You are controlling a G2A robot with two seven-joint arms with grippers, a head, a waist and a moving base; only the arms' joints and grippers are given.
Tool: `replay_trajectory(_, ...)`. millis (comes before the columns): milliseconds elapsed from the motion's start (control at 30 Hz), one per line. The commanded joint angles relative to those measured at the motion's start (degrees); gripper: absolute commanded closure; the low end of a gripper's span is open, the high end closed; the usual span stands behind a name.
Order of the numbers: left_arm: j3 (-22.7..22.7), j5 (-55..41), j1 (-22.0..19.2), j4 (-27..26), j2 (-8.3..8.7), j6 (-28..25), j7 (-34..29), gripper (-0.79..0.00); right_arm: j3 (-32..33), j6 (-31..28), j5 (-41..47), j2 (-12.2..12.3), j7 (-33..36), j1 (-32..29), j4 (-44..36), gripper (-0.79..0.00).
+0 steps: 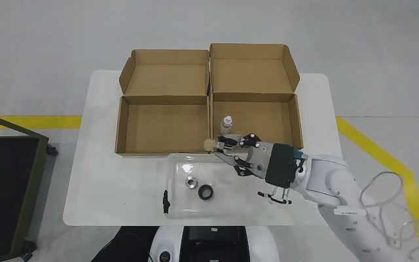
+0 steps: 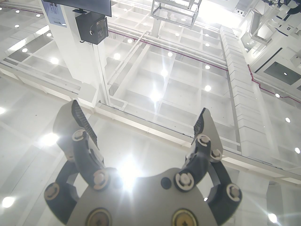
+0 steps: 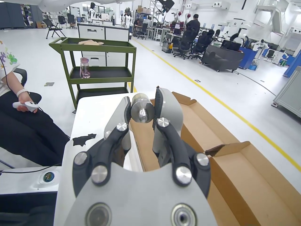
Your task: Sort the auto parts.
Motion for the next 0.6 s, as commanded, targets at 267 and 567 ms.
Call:
replay_trajectory(267, 0.0, 0.0, 0.0, 0.0, 0.00, 0.0, 0.0, -0.785, 1.0, -1.3, 0.1, -0.2, -0.4, -0.5, 1.3, 0.000)
replay_trajectory(567, 0.0, 0.0, 0.0, 0.0, 0.00, 0.0, 0.0, -0.785, 2.6, 0.9, -4.9, -0.1, 8.0, 0.1, 4.4, 0.000)
